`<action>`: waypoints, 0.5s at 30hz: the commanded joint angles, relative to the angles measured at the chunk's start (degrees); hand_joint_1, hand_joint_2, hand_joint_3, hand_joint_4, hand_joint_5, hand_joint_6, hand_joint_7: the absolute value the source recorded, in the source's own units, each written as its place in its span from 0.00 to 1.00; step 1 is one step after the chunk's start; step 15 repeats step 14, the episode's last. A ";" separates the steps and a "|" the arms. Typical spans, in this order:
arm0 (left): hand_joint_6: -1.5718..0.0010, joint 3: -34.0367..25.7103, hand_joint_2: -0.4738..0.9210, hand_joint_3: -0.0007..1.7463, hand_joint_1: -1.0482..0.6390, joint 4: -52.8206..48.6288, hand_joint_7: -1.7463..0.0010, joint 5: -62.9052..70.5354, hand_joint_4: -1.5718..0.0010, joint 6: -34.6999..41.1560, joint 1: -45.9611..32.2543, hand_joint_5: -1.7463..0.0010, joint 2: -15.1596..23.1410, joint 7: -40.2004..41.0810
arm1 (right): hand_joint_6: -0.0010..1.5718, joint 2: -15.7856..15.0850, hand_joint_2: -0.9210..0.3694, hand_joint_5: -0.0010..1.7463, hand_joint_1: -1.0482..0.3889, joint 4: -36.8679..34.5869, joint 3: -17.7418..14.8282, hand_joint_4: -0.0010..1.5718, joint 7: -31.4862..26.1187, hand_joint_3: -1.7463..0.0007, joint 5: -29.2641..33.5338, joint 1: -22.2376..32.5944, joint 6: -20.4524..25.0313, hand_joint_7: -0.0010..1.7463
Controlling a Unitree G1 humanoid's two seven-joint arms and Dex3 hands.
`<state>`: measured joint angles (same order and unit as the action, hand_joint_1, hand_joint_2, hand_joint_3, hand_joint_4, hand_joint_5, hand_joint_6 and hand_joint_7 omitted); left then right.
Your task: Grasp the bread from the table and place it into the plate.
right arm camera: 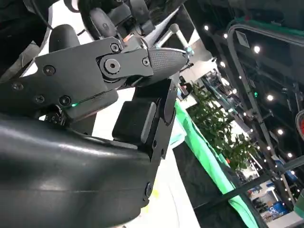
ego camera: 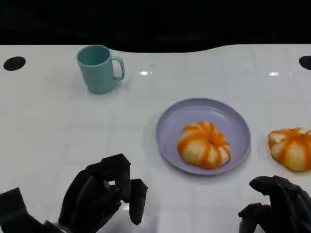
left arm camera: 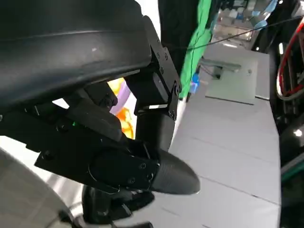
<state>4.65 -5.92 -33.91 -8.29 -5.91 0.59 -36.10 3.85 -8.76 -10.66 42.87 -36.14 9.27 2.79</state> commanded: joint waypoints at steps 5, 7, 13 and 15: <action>0.28 -3.90 0.96 0.00 0.04 -0.68 0.21 -4.28 0.26 6.93 -0.39 0.05 -0.65 -3.56 | 1.00 -0.59 0.00 0.37 0.32 0.16 -0.43 1.00 -0.08 0.81 -0.43 -0.16 -0.04 0.17; 0.27 -4.62 0.97 0.00 0.03 -1.08 0.22 -4.15 0.26 7.26 -0.15 0.06 -0.84 -4.13 | 1.00 -0.56 0.00 0.37 0.32 -0.40 -0.51 1.00 0.37 0.81 -0.42 -0.46 -0.50 0.17; 0.24 -6.18 0.96 0.00 0.04 -1.89 0.28 -3.66 0.23 7.88 0.50 0.08 -1.77 -4.32 | 1.00 -0.37 0.00 0.37 0.32 -1.03 -0.76 1.00 0.31 0.79 -0.75 -1.06 -0.53 0.16; 0.23 -6.32 0.96 0.00 0.04 -1.99 0.30 -3.62 0.23 8.07 0.59 0.09 -1.79 -4.41 | 1.00 -0.27 0.00 0.37 0.32 -1.10 -0.83 1.00 0.20 0.79 -0.78 -1.13 -0.59 0.16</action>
